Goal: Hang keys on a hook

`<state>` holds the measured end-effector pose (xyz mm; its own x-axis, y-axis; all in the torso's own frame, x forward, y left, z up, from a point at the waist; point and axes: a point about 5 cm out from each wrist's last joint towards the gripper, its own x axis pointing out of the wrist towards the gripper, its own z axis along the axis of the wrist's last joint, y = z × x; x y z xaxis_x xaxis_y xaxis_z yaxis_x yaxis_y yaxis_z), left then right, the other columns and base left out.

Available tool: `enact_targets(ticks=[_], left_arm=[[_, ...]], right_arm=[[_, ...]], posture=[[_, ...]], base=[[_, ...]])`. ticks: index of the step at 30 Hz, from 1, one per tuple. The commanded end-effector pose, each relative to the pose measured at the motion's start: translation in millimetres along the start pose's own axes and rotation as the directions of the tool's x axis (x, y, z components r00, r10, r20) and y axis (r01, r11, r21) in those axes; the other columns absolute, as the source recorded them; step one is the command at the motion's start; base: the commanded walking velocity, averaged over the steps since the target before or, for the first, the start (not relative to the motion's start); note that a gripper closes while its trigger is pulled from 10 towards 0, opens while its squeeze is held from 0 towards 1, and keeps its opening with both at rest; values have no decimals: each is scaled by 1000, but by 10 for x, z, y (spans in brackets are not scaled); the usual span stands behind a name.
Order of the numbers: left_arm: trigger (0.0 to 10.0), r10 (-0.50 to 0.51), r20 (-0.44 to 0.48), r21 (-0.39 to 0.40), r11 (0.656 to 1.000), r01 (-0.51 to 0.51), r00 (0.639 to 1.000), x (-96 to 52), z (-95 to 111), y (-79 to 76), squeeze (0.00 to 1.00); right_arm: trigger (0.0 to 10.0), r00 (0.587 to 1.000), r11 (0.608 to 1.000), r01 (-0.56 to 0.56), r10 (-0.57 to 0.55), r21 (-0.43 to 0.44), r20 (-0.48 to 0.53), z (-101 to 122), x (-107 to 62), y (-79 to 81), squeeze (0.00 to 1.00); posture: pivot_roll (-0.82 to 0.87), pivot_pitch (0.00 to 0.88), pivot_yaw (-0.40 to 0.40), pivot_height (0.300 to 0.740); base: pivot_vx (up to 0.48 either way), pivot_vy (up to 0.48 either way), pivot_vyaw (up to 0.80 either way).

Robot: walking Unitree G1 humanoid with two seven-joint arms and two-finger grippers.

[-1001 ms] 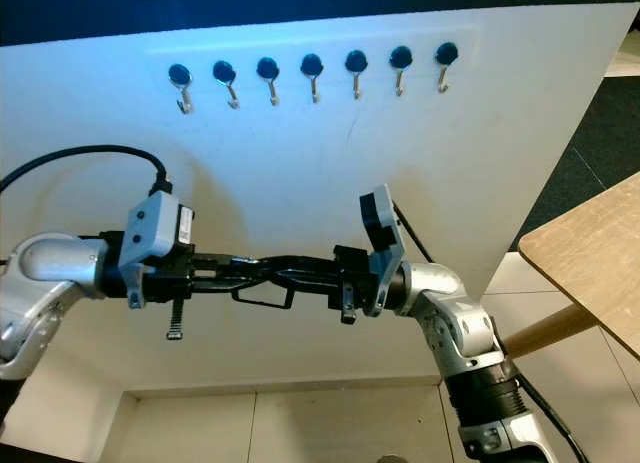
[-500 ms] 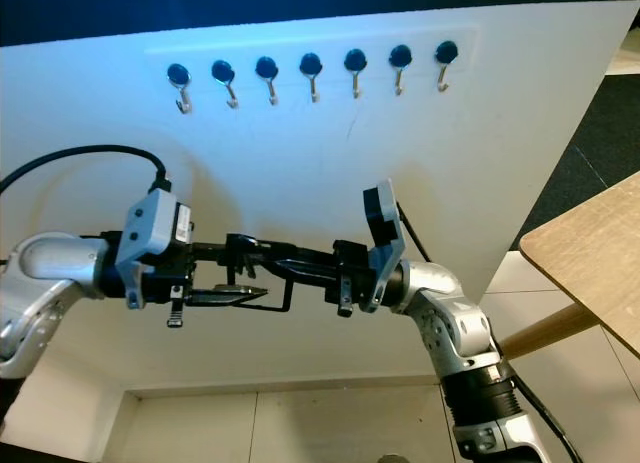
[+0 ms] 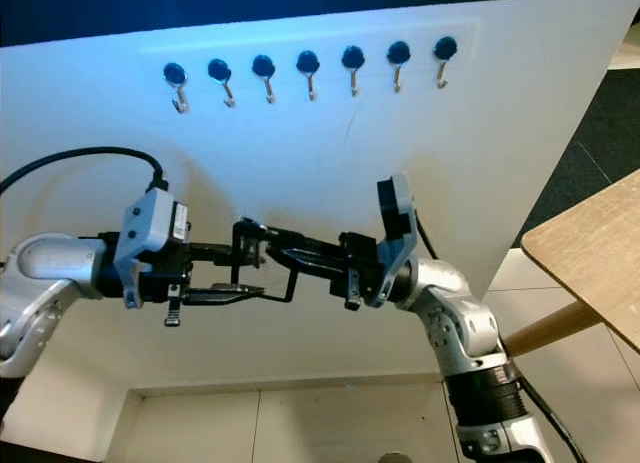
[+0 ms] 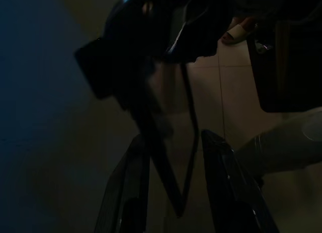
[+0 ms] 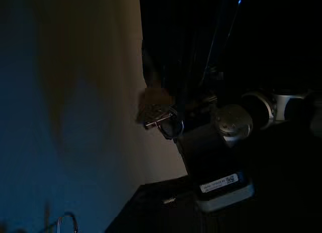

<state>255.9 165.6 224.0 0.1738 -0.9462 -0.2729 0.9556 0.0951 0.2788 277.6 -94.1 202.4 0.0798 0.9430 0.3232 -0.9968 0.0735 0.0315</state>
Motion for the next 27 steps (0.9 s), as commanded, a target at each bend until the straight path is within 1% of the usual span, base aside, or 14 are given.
enact_targets(ticks=[1,2,3,6,7,8,20,21,22,23,24,26,27], left_arm=[[4784,-3,18,-16,1000,4,1000,15,-18,6,0],[4784,-6,26,-19,1000,6,1000,18,-17,5,0],[667,-3,39,-19,1000,4,999,22,-12,7,0],[824,4,54,-19,1000,-3,999,23,-5,15,0],[667,9,70,-19,1000,-8,998,22,3,25,0],[0,23,101,-24,999,-21,995,18,17,48,0],[0,36,155,-32,999,-31,987,-4,29,54,0],[0,39,159,-31,999,-35,987,-5,31,56,0],[0,45,164,-31,999,-40,985,-7,36,62,0],[0,48,168,-30,999,-43,985,-8,38,67,0],[0,56,178,-30,998,-52,983,-9,45,79,0],[0,68,191,-31,997,-64,979,-10,56,97,0],[0,75,198,-32,997,-70,977,-11,62,107,0]], right_arm=[[0,1000,1000,-14,14,6,15,18,7,22,0],[0,1000,1000,-16,16,6,14,18,10,25,0],[0,1000,1000,-19,19,8,14,15,11,29,0],[0,1000,1000,-23,23,11,13,11,14,35,0],[0,1000,1000,-27,26,13,11,8,18,39,0],[0,999,999,-33,33,17,9,-1,27,47,0],[0,999,999,-33,33,18,-2,-19,39,50,0],[3882,1000,999,-30,30,16,-3,-19,41,46,0],[8510,1000,1000,-6,6,11,-7,-21,47,22,0],[8510,1000,1000,12,-12,8,-10,-22,50,5,0],[10000,1000,1000,19,-19,9,-10,-23,52,-1,0],[10000,1000,1000,23,-23,11,-7,-20,52,-5,0],[10000,999,999,33,-33,10,-1,-15,49,-14,910]], posture=[[-76,95,100,740],[-76,95,100,740],[-80,90,99,740],[-80,90,99,740],[-80,90,99,740],[-81,85,95,740],[-83,77,92,740],[-83,77,92,740],[-83,77,92,740],[-83,77,92,740],[-83,77,92,740],[-85,82,92,740],[-85,82,92,740]], base=[[0,0,0],[0,0,0],[0,0,0],[0,0,0],[0,0,0],[0,0,0],[0,0,0],[0,0,0],[0,0,0],[0,0,0],[0,0,0],[0,0,0],[0,0,0]])
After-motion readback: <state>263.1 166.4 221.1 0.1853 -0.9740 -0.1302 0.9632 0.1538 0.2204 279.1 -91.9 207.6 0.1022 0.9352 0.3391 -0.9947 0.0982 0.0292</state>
